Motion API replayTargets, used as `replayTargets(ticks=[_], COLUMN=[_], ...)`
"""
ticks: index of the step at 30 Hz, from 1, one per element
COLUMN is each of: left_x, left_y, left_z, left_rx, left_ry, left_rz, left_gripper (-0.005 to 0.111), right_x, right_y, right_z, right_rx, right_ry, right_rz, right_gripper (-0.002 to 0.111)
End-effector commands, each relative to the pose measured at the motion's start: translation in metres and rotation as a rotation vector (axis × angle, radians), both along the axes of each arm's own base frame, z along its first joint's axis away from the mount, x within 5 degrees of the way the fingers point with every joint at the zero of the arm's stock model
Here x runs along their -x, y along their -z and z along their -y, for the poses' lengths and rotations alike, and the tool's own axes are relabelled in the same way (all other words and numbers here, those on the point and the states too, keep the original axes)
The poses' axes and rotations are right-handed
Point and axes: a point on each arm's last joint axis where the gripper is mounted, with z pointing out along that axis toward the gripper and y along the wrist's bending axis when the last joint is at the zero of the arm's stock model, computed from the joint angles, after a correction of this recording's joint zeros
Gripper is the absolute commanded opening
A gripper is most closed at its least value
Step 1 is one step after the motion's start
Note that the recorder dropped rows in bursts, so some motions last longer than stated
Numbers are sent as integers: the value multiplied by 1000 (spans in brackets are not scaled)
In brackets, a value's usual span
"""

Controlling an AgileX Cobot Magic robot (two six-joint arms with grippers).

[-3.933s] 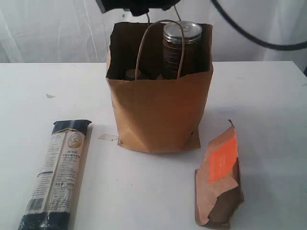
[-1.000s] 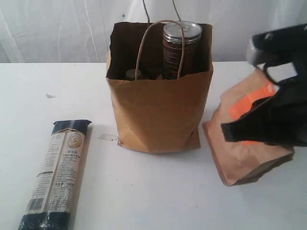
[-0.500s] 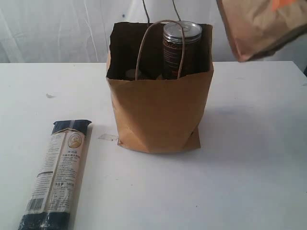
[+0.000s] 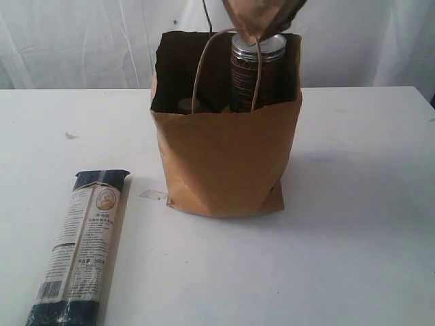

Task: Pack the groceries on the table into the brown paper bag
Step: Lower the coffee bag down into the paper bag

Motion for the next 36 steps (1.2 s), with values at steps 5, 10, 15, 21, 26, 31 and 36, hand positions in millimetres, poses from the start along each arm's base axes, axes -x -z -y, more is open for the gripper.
replayTargets(ticks=[5,10,15,21,26,31,36], left_x=[0,0,0,0,0,0,0], left_y=[1,1,1,1,1,1,1], left_z=[0,0,0,0,0,0,0], left_rx=[10,10,10,10,10,10,10], left_ry=[1,1,1,1,1,1,1], left_rz=[0,0,0,0,0,0,0], left_gripper=[0,0,0,0,0,0,0], right_x=[-3,-11,-19,-30,-39,-46,-49], right_y=[-6,8,17,19,20,30,31], right_z=[-21,-29,-37,-46,-55,-60,-63], right_rx=[-17,18,68,127,142,194,208], right_ry=[-155,-142,-135,-112,-100,-75,-65], right_rz=[-8,-99,-182,-240,-286,-358,-381], right_gripper=[0,0,0,0,0,0,0])
